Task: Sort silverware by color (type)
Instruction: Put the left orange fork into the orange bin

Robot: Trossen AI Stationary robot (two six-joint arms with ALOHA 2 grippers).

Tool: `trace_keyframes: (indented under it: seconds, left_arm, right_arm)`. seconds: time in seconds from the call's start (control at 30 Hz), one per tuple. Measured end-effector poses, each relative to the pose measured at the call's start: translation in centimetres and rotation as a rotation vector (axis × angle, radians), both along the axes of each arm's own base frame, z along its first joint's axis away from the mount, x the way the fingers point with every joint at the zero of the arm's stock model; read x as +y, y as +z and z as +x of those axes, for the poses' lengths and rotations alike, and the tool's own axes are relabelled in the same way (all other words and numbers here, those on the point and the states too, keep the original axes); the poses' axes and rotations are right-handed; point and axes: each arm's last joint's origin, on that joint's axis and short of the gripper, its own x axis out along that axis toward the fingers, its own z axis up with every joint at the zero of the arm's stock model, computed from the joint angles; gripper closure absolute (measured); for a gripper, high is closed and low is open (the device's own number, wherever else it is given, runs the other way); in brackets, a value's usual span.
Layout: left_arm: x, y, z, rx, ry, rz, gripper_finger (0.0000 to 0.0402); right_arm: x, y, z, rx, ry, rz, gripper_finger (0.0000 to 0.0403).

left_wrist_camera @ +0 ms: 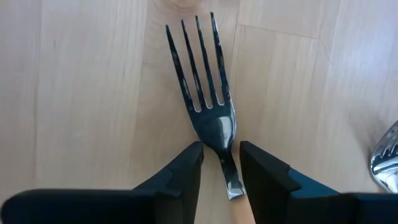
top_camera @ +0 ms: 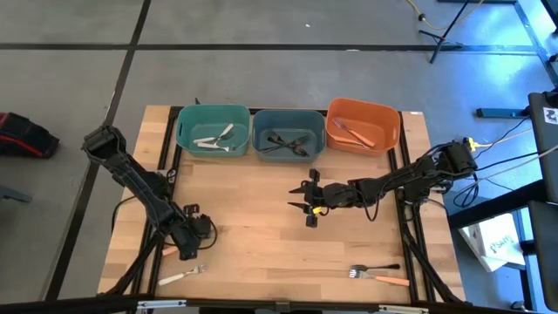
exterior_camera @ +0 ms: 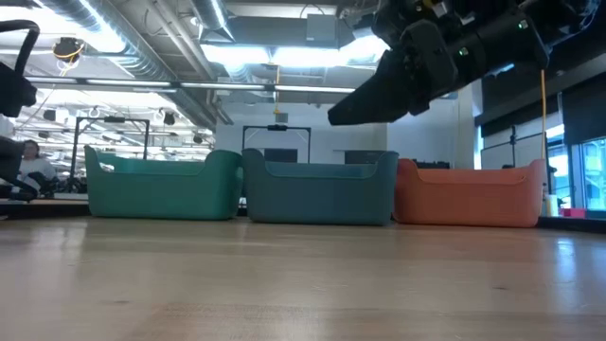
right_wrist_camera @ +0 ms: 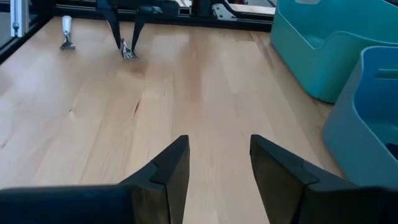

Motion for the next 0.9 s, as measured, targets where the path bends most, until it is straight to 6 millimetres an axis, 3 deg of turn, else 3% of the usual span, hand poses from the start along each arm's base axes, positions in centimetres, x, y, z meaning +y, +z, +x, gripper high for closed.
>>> trace_keyframes:
  seconds: [0.4, 0.7, 0.9]
  left_arm:
    - [0.2, -0.3, -0.2, 0.035, -0.017, -0.009, 0.039]
    - [-0.4, 0.7, 0.3, -0.002, -0.096, 0.02, 0.0388]
    - [-0.7, 3.3, 1.8, -0.061, -0.155, 0.107, 0.0388]
  right_arm:
    - [0.0, 0.0, 0.0, -0.001, -0.001, 0.001, 0.0246]
    - [0.0, 0.0, 0.0, -0.002, -0.001, 0.001, 0.0246]
    - [0.0, 0.1, 0.0, -0.012, 0.009, 0.008, 0.0246]
